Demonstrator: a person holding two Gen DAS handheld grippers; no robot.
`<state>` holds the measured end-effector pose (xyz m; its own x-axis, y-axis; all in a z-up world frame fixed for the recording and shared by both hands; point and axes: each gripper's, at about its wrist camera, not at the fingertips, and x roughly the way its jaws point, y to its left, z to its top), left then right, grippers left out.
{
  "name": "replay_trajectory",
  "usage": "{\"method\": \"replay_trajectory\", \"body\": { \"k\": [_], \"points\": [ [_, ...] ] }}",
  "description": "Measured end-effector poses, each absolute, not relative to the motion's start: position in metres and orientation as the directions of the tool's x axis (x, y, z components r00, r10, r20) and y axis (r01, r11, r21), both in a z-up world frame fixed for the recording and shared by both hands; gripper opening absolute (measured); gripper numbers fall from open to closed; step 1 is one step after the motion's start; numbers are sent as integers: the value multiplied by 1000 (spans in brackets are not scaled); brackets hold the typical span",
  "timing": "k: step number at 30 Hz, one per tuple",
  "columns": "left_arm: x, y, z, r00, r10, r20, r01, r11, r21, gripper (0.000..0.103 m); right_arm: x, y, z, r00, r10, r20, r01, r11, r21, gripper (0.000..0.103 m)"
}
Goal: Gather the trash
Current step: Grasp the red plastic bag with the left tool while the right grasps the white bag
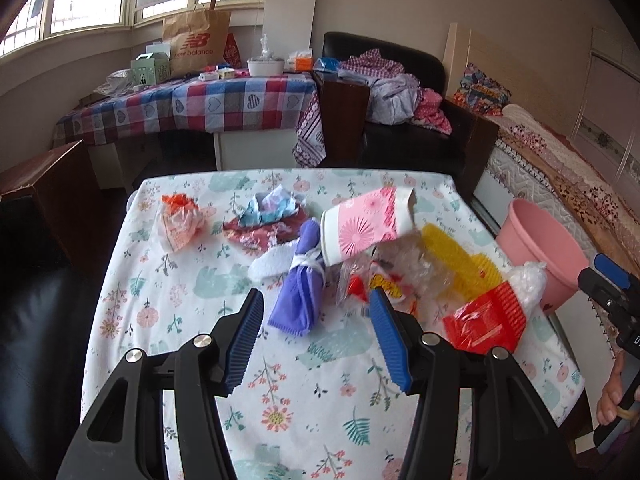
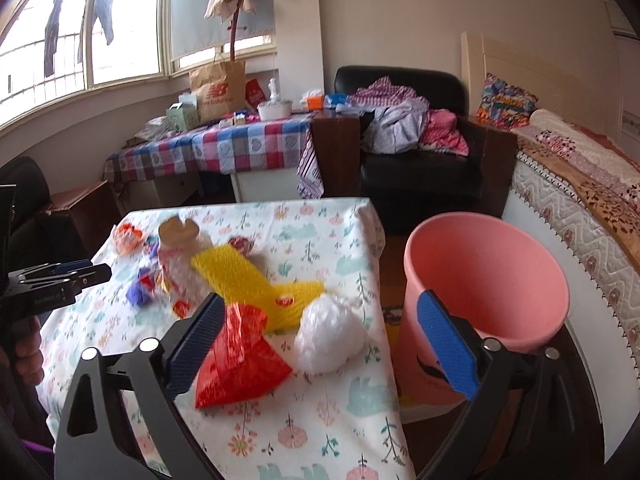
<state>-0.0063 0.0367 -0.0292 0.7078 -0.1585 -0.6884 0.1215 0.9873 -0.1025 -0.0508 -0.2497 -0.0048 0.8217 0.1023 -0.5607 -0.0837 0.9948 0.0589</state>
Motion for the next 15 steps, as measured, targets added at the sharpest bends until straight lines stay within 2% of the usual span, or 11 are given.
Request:
{"method": "replay_trajectory", "body": {
  "k": [1,5,7,15],
  "points": [
    [-5,37,-33,700,-157,-697,119,988,-103,54,-51,-251,-7,818,104,-566,-83,995,62,95],
    [3,35,-40,679,-178,-712,126,984,-126,42,-48,-260,-14,798,121,-590,-77,992,99,90],
    [4,27,-37,679,-222,-700,161,975,-153,38,-49,-265,-15,795,128,-593,-71,990,118,89],
    [3,-29,-30,597,-429,-678,365,898,-246,38,-45,-287,-21,781,153,-606,-55,983,178,89]
  ]
}}
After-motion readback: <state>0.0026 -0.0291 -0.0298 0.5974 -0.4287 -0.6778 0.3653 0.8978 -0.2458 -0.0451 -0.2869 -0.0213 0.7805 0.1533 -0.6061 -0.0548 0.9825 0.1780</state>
